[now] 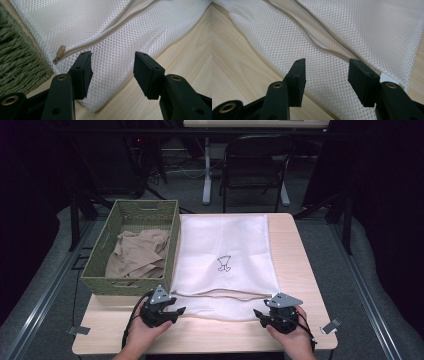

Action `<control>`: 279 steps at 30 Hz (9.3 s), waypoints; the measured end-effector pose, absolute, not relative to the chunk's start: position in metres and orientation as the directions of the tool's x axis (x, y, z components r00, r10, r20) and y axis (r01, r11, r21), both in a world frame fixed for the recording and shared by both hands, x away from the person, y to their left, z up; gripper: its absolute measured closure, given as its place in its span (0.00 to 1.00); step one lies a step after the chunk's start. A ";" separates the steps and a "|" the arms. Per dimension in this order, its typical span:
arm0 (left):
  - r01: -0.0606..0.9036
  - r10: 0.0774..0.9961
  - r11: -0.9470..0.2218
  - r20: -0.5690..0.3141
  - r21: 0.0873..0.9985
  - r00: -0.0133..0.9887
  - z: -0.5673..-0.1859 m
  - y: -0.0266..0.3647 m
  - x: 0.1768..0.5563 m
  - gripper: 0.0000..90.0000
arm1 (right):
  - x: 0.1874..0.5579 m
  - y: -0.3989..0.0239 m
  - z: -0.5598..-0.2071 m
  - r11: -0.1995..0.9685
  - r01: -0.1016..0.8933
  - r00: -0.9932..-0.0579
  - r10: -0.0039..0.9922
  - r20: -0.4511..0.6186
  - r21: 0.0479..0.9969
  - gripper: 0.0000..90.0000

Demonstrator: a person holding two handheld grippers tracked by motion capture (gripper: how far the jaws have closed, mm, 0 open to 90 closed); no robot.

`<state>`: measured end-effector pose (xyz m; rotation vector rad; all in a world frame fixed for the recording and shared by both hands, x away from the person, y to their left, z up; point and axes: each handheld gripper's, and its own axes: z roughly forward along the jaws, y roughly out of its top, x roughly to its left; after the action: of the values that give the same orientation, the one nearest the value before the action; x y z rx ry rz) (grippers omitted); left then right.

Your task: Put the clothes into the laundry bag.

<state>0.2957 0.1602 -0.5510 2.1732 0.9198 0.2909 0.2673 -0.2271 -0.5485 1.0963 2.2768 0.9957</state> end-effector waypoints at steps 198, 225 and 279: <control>0.902 0.995 -0.079 -0.013 0.425 0.094 -0.520 0.243 0.531 0.00 | 0.278 -0.222 -0.553 0.407 0.506 -0.620 0.784 -0.006 0.760 0.40; 0.921 0.999 -0.051 0.037 0.386 0.040 -0.534 0.230 0.547 0.00 | 0.280 -0.221 -0.554 0.410 0.512 -0.627 0.779 0.003 0.755 0.39; 0.899 0.998 0.009 -0.055 0.437 0.017 -0.496 0.259 0.534 0.55 | 0.280 -0.223 -0.553 0.406 0.508 -0.624 0.781 -0.001 0.759 0.39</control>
<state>0.5342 0.2593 -0.4963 1.9520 1.9431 0.3912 0.2801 -0.2234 -0.5527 1.1115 2.3116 1.0632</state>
